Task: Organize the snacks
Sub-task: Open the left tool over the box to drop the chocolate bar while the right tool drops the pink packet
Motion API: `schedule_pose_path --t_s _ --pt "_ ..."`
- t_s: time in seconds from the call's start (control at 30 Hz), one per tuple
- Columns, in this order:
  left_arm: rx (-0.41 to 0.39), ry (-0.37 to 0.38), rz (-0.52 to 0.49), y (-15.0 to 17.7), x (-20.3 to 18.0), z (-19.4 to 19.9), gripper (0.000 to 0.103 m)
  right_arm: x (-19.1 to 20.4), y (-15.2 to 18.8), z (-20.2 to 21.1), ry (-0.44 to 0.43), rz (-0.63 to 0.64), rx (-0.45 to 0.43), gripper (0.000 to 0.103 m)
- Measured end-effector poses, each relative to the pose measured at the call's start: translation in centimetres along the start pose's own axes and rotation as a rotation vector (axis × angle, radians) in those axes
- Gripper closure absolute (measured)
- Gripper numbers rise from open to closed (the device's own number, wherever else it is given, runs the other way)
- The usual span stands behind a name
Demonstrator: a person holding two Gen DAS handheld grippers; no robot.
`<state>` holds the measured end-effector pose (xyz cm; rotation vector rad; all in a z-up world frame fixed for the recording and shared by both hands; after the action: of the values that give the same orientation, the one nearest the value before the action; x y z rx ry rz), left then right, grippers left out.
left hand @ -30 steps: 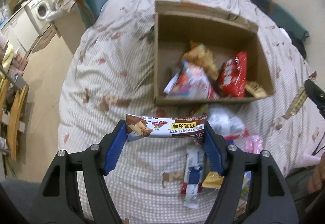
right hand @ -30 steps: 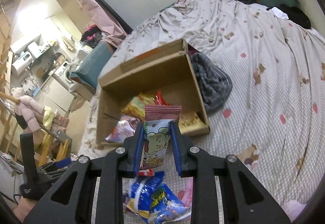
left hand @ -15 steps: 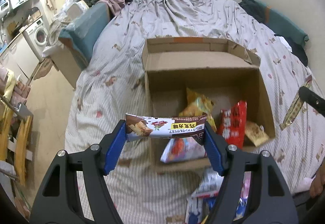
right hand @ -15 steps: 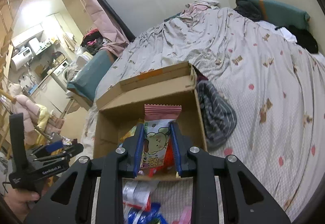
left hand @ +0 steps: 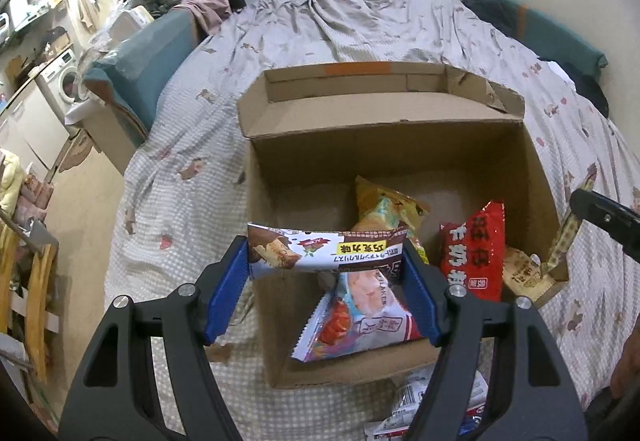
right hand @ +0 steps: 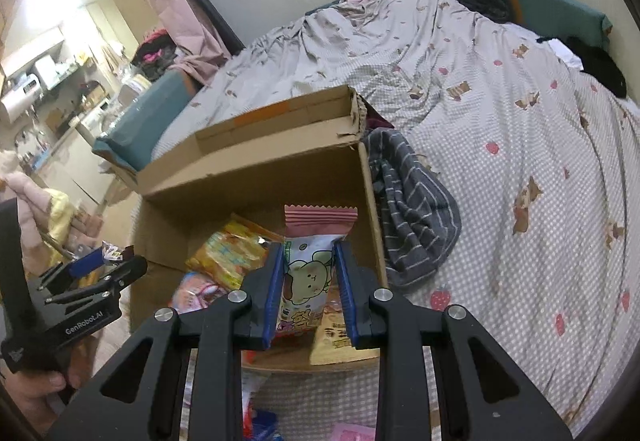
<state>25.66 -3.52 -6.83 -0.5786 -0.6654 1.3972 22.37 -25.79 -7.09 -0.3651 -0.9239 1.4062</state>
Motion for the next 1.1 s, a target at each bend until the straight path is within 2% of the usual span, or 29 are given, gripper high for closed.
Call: schedule_pose_path --t_s 0.4,0.57,0.83,0.93,1.03,1.1 --pt "0.017 0.011 0.008 0.3 -0.2 -1.0 0.034 0.8 1.3 -2.0 0.02 0.049 0.077 0.076" --pt "-0.008 0.01 0.025 -0.2 0.3 -1.1 0.034 0.5 2.0 -2.6 0.038 0.051 0.108 0.076" --pt "-0.003 0.028 0.079 -0.3 1.2 -1.1 0.033 0.6 2.0 -2.7 0.03 0.049 0.106 0.075" --pt "-0.016 0.016 0.092 -0.5 1.5 -0.8 0.028 0.9 2.0 -2.7 0.022 0.058 0.103 0.075" --pt "-0.026 0.046 0.126 -0.6 1.7 -0.4 0.02 1.0 2.0 -2.7 0.006 0.046 0.103 0.073" --pt "-0.029 0.063 0.145 -0.7 1.8 -0.3 0.009 1.1 1.9 -2.6 -0.008 0.032 0.094 0.073"
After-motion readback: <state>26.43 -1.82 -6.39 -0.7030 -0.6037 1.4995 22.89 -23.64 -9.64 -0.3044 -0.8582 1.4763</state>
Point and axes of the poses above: each gripper's, at about its wrist camera, not at the fingertips, and z roughly against the way its jaws point, x to its left, y to its underside, the point moved 4 cm from there along -z, roughly the way its jaws point, and after that the axes turned 8 degrees about -x, right-handed, at the moved point
